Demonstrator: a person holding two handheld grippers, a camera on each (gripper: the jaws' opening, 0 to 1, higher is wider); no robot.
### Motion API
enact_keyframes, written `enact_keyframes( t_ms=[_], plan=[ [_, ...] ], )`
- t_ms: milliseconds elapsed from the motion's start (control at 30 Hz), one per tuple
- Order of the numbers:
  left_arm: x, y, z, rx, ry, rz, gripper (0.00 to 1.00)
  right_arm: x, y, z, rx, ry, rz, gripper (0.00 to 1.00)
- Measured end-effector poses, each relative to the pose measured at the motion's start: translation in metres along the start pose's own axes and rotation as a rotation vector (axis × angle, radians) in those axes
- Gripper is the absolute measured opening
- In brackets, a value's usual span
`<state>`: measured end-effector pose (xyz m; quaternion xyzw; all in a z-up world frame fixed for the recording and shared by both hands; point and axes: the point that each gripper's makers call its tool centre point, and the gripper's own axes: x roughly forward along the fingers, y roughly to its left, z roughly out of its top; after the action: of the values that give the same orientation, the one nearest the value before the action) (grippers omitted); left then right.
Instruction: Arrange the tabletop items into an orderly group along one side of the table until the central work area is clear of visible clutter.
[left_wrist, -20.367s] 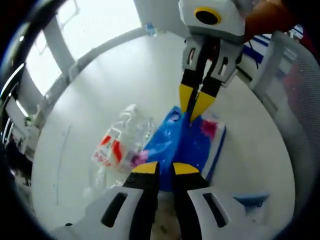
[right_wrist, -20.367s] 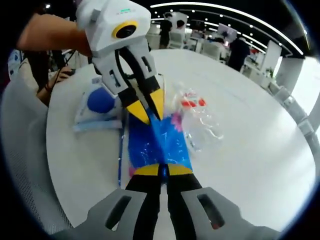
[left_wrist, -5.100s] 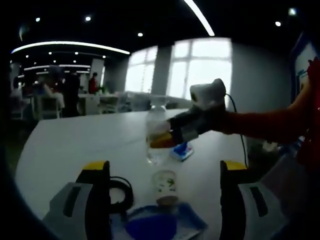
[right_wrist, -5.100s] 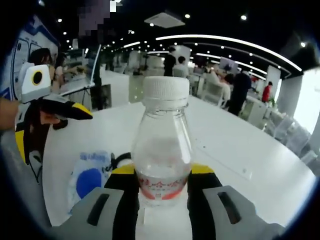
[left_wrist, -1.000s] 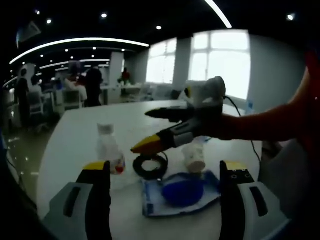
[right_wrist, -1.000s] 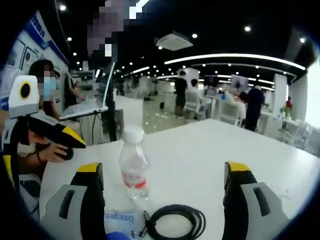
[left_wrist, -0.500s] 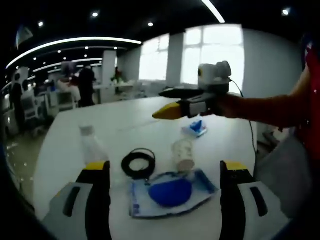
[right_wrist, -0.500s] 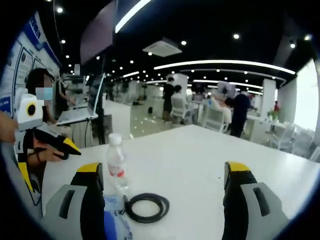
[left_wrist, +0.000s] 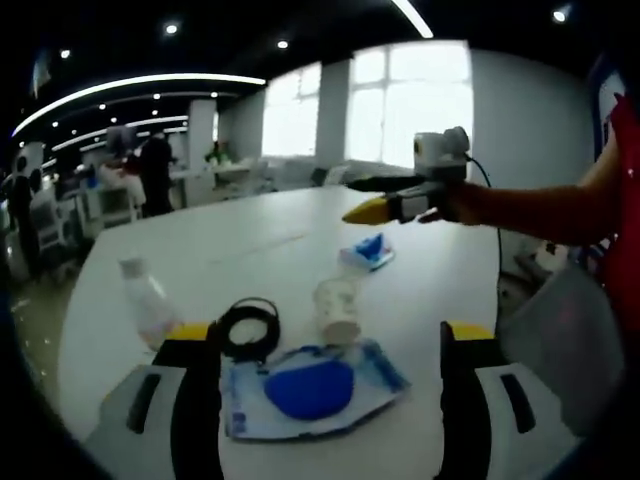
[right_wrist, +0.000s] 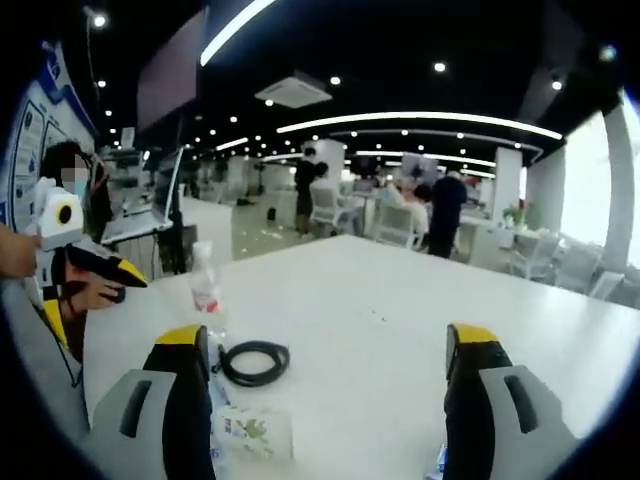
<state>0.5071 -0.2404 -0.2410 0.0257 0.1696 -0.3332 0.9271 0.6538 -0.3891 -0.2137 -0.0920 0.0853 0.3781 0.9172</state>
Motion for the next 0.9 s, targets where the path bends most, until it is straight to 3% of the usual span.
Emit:
enact_keyframes(
  t_ms=[200, 467, 633, 900],
  plan=[
    [0.014, -0.014, -0.001, 0.011, 0.015, -0.036, 0.88, -0.028, -0.018, -0.02, 0.031, 0.023, -0.055, 0.96],
    [0.031, -0.024, 0.004, 0.033, 0.031, -0.073, 0.87, -0.046, -0.038, -0.03, 0.06, 0.031, -0.108, 0.95],
    [0.043, -0.021, 0.003, 0.031, 0.052, -0.077, 0.87, -0.041, -0.043, -0.026, 0.085, 0.022, -0.12, 0.95],
    [0.055, -0.009, 0.0, 0.024, 0.069, -0.066, 0.86, -0.009, -0.031, -0.021, 0.094, 0.024, -0.088, 0.94]
  ],
)
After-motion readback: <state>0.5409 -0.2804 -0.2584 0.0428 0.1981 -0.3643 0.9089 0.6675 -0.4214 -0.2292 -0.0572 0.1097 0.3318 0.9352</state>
